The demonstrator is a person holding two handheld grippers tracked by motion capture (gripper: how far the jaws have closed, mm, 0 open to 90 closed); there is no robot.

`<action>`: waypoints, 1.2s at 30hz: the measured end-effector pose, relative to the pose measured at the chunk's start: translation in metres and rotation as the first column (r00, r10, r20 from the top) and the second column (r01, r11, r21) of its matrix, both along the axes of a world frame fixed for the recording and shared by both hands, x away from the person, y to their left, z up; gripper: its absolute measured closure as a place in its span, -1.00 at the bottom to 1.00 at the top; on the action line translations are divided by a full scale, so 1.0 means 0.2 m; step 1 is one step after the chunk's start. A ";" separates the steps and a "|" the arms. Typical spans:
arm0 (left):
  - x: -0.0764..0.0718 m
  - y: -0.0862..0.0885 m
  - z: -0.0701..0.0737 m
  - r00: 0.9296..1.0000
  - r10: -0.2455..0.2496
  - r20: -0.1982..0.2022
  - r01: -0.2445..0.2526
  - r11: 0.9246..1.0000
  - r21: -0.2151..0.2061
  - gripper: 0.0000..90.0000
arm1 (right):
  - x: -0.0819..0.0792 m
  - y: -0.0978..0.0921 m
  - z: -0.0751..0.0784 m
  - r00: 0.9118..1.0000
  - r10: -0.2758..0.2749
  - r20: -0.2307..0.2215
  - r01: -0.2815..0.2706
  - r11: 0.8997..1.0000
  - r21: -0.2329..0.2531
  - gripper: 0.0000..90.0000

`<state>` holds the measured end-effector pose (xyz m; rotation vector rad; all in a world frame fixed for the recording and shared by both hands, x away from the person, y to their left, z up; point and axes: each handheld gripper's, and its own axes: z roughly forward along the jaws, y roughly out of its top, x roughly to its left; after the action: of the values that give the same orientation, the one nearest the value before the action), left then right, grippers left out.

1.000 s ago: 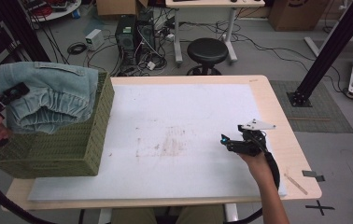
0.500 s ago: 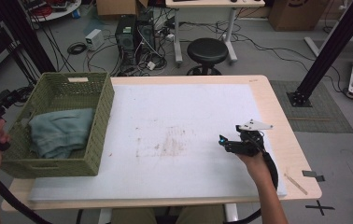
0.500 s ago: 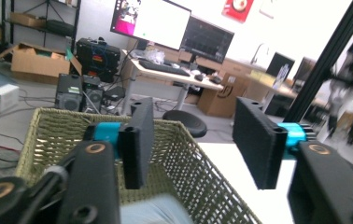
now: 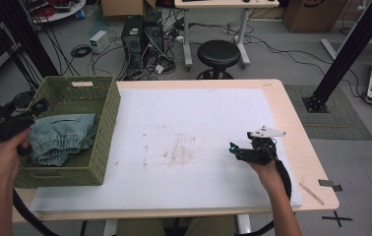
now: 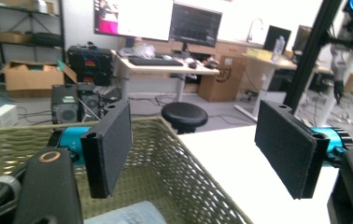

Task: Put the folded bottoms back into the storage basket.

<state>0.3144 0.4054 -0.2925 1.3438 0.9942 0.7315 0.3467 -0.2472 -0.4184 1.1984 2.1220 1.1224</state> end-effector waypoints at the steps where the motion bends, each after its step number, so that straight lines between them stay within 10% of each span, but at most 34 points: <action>1: 0.01 -0.02 -0.01 1.000 -0.011 -0.004 0.011 1.000 0.008 -0.40 | 0.00 0.00 0.00 1.000 -0.002 -0.002 0.002 1.000 0.001 -0.55; 18: 0.09 -0.46 -0.09 0.986 -0.168 0.004 0.168 0.986 0.011 -0.46 | -0.01 -0.03 -0.01 1.000 -0.008 0.010 0.008 1.000 0.002 -0.55; 36: 0.14 -0.95 -0.21 0.945 -0.328 -0.015 0.328 0.943 0.065 -0.46 | -0.03 -0.02 -0.01 1.000 -0.006 0.023 0.006 1.000 0.000 -0.55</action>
<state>0.3423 0.2154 -0.3345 1.5233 0.7279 0.5115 0.3404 -0.2511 -0.4212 1.1856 2.1004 1.1283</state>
